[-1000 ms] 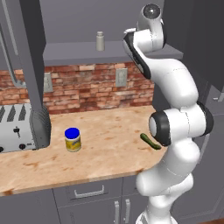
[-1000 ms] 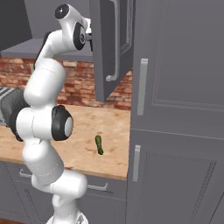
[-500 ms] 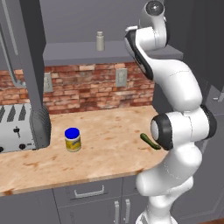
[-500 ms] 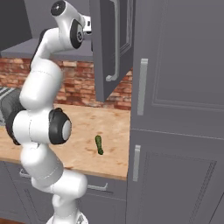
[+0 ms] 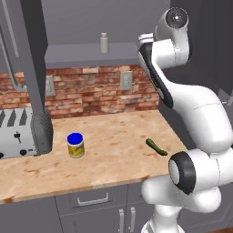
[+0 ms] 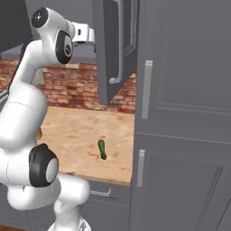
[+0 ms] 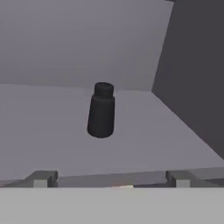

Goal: There are various items on the counter. Only move the condiments/shakers into the cabinet.

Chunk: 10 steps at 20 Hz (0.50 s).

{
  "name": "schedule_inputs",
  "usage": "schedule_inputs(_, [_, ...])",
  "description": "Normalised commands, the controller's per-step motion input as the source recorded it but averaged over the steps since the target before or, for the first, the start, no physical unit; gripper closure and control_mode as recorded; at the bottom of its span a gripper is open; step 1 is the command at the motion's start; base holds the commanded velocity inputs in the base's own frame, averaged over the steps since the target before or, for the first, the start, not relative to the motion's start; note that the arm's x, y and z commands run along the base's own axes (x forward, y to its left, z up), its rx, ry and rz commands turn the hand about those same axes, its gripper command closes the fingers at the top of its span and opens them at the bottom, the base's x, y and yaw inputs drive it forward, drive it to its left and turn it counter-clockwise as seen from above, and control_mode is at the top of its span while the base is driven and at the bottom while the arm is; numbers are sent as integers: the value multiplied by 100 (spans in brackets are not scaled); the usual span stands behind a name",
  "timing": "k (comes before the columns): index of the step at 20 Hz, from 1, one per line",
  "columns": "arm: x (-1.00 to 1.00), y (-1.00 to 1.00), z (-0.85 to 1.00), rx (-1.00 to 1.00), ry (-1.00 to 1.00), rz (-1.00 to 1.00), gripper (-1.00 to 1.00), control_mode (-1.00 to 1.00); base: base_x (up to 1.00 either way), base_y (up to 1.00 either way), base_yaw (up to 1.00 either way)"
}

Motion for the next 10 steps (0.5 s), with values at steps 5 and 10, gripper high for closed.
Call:
schedule_inputs(5, [-100, 0, -50, 0, 0, 0, -100, -100, 0, 0, 0])
schedule_inputs(10, [-100, 7, -64, 0, 1, 0, -100, -100, 0, 0, 0])
